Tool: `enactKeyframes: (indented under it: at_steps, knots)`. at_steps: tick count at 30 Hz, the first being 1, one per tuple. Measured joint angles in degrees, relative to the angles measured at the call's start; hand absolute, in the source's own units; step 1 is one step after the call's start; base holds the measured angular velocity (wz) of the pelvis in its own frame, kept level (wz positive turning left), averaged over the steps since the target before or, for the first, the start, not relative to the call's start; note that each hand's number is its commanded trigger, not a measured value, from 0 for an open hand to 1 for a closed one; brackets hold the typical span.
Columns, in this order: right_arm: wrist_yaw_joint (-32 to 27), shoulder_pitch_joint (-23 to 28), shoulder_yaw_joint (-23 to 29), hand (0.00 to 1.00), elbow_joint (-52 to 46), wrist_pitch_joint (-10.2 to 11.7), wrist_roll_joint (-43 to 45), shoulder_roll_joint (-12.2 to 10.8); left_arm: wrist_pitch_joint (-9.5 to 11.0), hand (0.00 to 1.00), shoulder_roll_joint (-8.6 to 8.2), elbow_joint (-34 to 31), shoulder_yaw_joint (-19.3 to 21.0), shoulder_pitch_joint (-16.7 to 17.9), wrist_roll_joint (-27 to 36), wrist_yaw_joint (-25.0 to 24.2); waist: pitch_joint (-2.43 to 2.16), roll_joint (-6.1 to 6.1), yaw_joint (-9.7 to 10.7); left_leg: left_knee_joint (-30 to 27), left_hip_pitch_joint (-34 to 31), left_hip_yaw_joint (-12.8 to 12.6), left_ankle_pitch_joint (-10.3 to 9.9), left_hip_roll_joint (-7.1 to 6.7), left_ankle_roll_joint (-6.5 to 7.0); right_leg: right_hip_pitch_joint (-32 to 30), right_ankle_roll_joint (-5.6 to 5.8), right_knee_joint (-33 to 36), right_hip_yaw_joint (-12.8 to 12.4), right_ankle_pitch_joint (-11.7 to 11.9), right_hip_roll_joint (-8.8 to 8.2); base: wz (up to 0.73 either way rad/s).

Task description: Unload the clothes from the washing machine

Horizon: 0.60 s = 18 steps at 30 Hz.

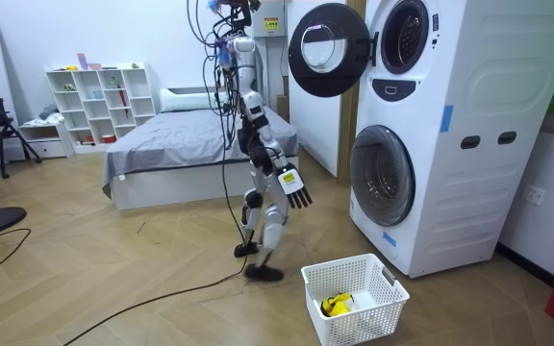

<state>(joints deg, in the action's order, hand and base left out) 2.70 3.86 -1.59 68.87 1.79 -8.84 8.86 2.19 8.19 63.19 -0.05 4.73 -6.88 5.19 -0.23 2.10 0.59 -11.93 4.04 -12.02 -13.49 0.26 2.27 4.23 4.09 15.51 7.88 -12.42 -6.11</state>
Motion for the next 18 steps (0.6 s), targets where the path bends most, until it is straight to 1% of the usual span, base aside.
enactKeyframes:
  at_steps: [1, 2, 3, 4, 5, 6, 9, 10, 11, 14, 15, 17, 18]
  knots:
    - [0.01, 0.00, -0.04, 0.00, -0.02, 0.03, 0.02, -0.13, 0.09, 0.00, -0.04, 0.00, 0.16, 0.06, -0.01, 0.28, -0.03, 0.23, -0.62, -0.06, -0.36, -0.57, 0.12, 0.16, -0.21, 0.13, -0.02, -1.33, 0.17, 0.01, 0.16, -0.50]
    - [0.01, -0.02, -0.38, 0.00, -0.02, 0.06, 0.00, -0.19, 0.42, 0.00, -0.47, 0.02, 0.99, 0.12, 0.04, 0.67, 0.09, 0.39, -1.15, -0.54, -0.78, -0.84, 0.35, 0.46, -0.60, 0.39, -0.94, -3.17, 0.45, 0.38, 0.67, -0.33]
    - [-0.05, 0.02, -1.29, 0.00, 0.10, 0.06, -0.25, -0.17, 0.73, 0.00, -0.73, 0.03, 0.98, 0.20, 0.38, 0.74, 0.24, 0.20, -1.13, -1.17, -1.27, -0.46, 0.35, 0.97, -0.98, 0.61, -1.62, -4.06, 0.63, 0.90, 1.39, -0.22]
    - [-0.05, 0.02, -1.59, 0.00, 0.21, 0.06, -0.44, -0.20, 0.89, 0.00, -0.78, 0.03, 0.98, 0.23, 0.53, 0.73, 0.38, 0.20, -1.11, -1.39, -1.33, -0.40, 0.31, 1.12, -1.22, 0.50, -1.82, -4.27, 0.70, 1.02, 1.69, -0.06]
    - [-0.02, 0.10, -1.70, 0.00, 0.30, 0.06, -0.59, -0.30, 1.14, 0.00, -0.80, 0.05, 1.00, 0.42, 0.64, 0.74, 0.41, 0.21, -1.16, -1.48, -1.32, -0.34, 0.31, 1.61, -1.67, 0.59, -2.17, -4.77, 0.71, 1.22, 2.24, -0.09]
    - [-0.11, -0.06, -1.71, 0.00, 0.30, 0.11, -0.57, -0.37, 1.47, 0.00, -0.80, 0.10, 1.00, 0.61, 0.65, 0.73, 0.55, 0.03, -1.41, -1.53, -1.33, -0.33, 0.27, 2.14, -2.08, 0.52, -2.50, -4.93, 0.71, 1.37, 2.77, -0.11]
    - [-0.12, -0.08, -1.76, 0.00, 0.38, 0.15, -0.29, -0.35, 2.05, 0.00, -1.00, 0.13, 1.14, 0.94, 0.66, 0.73, 0.54, -0.09, -2.14, -1.61, -1.35, 0.09, 0.28, 2.64, -2.70, 0.44, -3.31, -4.93, 0.67, 1.02, 3.37, -0.06]
    - [-0.10, -0.05, -1.76, 0.00, 0.38, 0.15, -0.29, -0.34, 2.20, 0.00, -1.04, 0.12, 1.20, 1.07, 0.72, 0.74, 0.52, -0.13, -2.27, -1.64, -1.35, 0.30, 0.27, 2.68, -2.80, 0.47, -3.45, -4.94, 0.68, 0.94, 3.46, 0.00]
    - [-0.10, -0.04, -1.85, 0.00, 0.39, 0.15, -0.38, -0.34, 2.46, 0.00, -1.10, 0.24, 1.28, 1.38, 1.90, 0.74, 0.50, -0.23, -2.46, -1.78, -1.42, 1.20, 0.20, 2.69, -2.92, 0.52, -3.61, -4.96, 0.65, 0.82, 3.60, 0.00]
    - [-0.11, 0.07, -2.78, 0.00, 0.48, 0.15, -1.08, -0.34, 2.49, 0.00, -1.12, 0.39, 1.56, 2.47, 5.57, 0.74, 0.36, -0.45, -2.32, -1.77, -1.65, 2.21, 0.12, 2.64, -3.08, 0.95, -3.74, -5.82, 1.18, 0.75, 3.74, 0.07]
    - [-0.09, 0.06, -2.76, 0.00, 0.58, 0.15, -0.87, -0.34, 2.47, 0.00, -1.14, 0.50, 1.60, 2.60, 7.13, 0.74, 0.36, -0.53, -2.18, -1.72, -1.89, 3.01, 0.12, 2.47, -3.09, 0.94, -3.73, -5.86, 1.67, 0.74, 3.67, 0.16]
    - [-0.09, -0.17, -2.63, 0.00, 1.19, 0.16, -0.81, -0.34, 2.47, 0.00, -1.16, 0.78, 1.67, 2.60, 8.41, 0.74, 0.41, -0.67, -2.17, -1.62, -1.97, 3.49, 0.13, 2.33, -3.09, 0.95, -3.71, -5.94, 1.82, 0.73, 3.62, 0.11]
    - [-0.09, -0.63, -2.61, 0.00, 2.11, 0.21, -0.81, -0.34, 2.46, 0.00, -1.16, 1.00, 1.88, 2.65, 9.30, 0.73, 0.44, -0.78, -2.17, -1.51, -1.89, 4.27, 0.13, 2.15, -3.09, 1.19, -3.69, -5.97, 2.12, 0.72, 3.58, 0.11]
